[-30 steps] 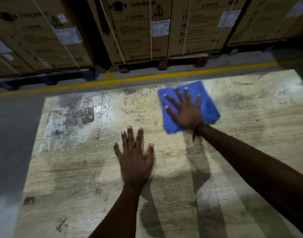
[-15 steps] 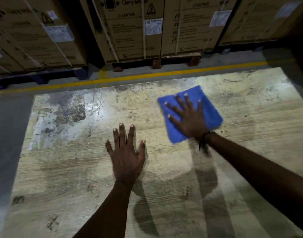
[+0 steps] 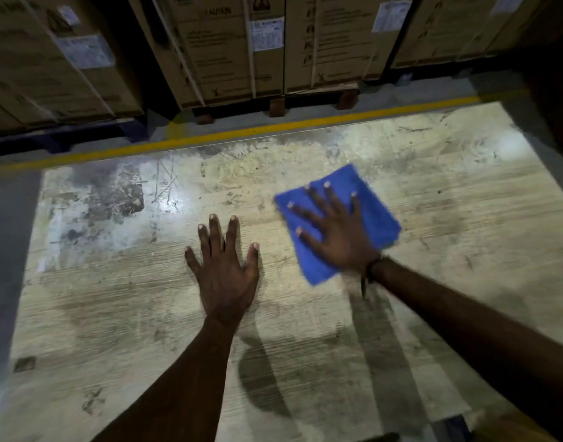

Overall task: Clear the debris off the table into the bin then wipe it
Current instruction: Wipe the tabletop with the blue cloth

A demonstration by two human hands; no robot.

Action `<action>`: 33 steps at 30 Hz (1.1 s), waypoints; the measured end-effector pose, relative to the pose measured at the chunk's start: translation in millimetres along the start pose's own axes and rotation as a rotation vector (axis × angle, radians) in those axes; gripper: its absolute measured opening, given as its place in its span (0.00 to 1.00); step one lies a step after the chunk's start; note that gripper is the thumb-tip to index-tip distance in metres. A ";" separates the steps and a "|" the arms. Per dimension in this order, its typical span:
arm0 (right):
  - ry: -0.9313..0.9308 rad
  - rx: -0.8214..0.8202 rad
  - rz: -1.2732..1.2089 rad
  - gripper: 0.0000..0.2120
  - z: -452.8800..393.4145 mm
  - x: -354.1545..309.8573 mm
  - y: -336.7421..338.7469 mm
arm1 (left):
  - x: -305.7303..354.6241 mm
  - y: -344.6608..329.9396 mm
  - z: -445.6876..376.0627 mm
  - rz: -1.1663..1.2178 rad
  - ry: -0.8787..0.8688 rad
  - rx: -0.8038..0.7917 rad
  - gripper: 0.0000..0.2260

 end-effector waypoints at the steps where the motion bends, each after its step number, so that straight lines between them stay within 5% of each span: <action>1: -0.100 0.000 -0.006 0.28 -23.2 25.1 1.0 | 0.9 0.0 -0.3 0.003 -0.004 -0.006 0.31; 6: -0.400 -0.012 -0.110 0.30 -69.0 49.8 -3.7 | 0.6 -1.4 -0.4 0.013 0.001 -0.006 0.30; 13: 0.026 -0.036 -0.056 0.28 91.2 -54.8 2.9 | -0.6 -2.9 -0.6 -0.016 -0.015 -0.001 0.31; 19: -0.376 -0.047 -0.076 0.29 26.9 74.0 11.2 | -0.4 -6.2 0.2 -0.011 -0.034 0.015 0.31; 22: -0.462 0.006 -0.140 0.29 14.7 58.3 6.1 | -2.9 -8.1 -1.1 0.002 -0.035 0.014 0.31; 28: 0.060 -0.035 -0.053 0.29 152.1 -82.8 3.7 | -4.2 -8.2 -1.2 -0.001 -0.042 0.009 0.31; 30: 0.049 -0.002 -0.045 0.28 170.6 -61.6 6.8 | -3.5 -7.4 -1.0 -0.017 -0.046 0.015 0.31; 33: -0.206 0.007 -0.004 0.28 131.3 15.1 6.6 | -1.4 -6.6 0.1 -0.003 -0.054 0.010 0.31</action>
Point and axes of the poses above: each hand's wrist, its own z-axis away from the middle knuckle, its own y-axis out of the back of the hand, x = y × z, the point moved 8 cm from there along -z, towards the middle knuckle, and after that the axes turned 10 degrees about -y, right-handed, at the moved point
